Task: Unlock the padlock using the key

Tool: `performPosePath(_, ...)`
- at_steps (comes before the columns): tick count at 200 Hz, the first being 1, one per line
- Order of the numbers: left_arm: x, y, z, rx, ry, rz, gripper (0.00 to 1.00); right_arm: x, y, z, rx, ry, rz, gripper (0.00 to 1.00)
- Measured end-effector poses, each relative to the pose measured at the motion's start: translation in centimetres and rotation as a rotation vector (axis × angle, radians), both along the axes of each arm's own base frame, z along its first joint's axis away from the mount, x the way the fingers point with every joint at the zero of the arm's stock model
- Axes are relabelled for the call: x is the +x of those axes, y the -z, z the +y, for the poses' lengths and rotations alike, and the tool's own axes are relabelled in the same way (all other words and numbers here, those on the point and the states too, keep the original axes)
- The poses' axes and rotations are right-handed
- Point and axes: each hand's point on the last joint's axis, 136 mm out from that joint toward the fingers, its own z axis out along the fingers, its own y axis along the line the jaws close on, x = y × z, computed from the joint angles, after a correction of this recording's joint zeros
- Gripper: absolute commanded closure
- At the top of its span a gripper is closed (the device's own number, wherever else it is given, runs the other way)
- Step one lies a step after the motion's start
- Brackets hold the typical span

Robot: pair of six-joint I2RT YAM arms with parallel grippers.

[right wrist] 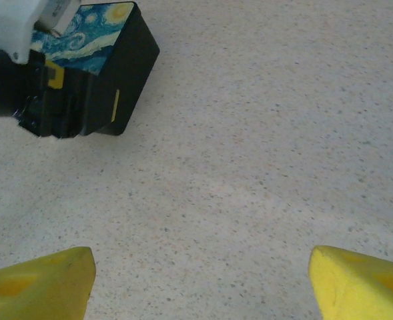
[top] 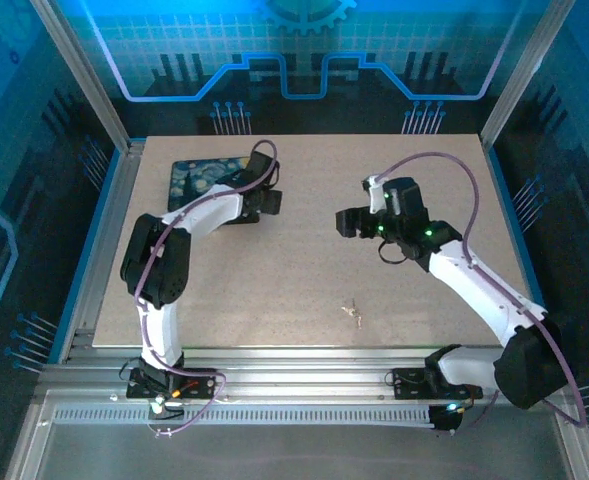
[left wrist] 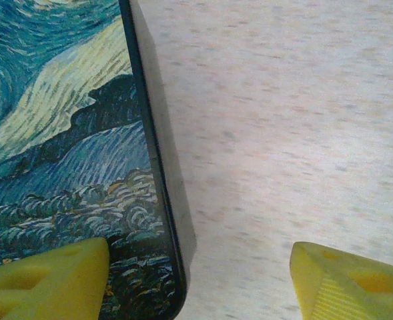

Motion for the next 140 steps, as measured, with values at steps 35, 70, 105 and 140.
performPosePath(35,-2.0,-0.4,-6.5,-0.137,0.052,0.004,0.26,0.2,0.7,-1.9,0.017,0.052,0.025,0.17)
performPosePath(70,-4.4,-1.1,-12.3,-0.289,0.075,0.022,0.23,0.2,1.1,-3.7,0.04,0.099,0.045,0.19)
performPosePath(105,-6.9,-1.7,-17.1,-0.412,0.086,0.067,0.2,-0.1,1.7,-4.7,0.057,0.129,0.073,0.22)
performPosePath(140,-8.5,-2.4,-19.1,-0.475,0.103,0.115,0.15,-0.4,3.4,-6.1,0.112,0.175,0.135,0.25)
